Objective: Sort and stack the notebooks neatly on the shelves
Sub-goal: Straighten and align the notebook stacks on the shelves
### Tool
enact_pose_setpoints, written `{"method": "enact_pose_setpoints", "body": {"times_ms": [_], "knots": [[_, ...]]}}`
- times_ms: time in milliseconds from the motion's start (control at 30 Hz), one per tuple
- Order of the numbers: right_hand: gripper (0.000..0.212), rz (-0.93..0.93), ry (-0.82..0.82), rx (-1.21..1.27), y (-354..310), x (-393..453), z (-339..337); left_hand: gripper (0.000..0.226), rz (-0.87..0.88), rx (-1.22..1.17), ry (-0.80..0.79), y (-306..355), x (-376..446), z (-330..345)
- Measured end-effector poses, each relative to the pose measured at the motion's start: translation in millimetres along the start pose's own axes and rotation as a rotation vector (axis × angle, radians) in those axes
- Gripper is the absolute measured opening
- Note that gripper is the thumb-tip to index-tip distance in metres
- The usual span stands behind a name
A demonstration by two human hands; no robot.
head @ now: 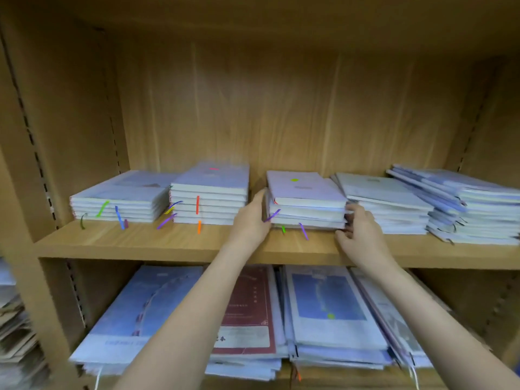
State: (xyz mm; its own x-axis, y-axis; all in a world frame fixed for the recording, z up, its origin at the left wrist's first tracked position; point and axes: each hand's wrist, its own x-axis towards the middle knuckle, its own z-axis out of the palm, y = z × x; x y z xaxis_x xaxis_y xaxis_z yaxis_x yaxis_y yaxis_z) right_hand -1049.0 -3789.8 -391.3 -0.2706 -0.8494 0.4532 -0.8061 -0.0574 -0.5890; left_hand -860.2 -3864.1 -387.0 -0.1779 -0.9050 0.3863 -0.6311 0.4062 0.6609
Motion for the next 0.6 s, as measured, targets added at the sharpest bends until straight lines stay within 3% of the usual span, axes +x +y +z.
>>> {"method": "enact_pose_setpoints", "body": {"times_ms": [100,333,600], "knots": [[0.049,-0.018,0.009,0.004,-1.2,-0.1,7.8,0.072,-0.048,-0.037,0.012,-10.9,11.5,0.3],[0.054,0.152,-0.098,0.068,-28.1,17.2,3.7,0.06,-0.026,-0.002,0.044,-9.2,8.9,2.1],[0.068,0.114,-0.115,0.501,-9.5,-13.7,-13.5,0.058,0.009,-0.228,-0.014,7.1,-43.2,-14.8]]}}
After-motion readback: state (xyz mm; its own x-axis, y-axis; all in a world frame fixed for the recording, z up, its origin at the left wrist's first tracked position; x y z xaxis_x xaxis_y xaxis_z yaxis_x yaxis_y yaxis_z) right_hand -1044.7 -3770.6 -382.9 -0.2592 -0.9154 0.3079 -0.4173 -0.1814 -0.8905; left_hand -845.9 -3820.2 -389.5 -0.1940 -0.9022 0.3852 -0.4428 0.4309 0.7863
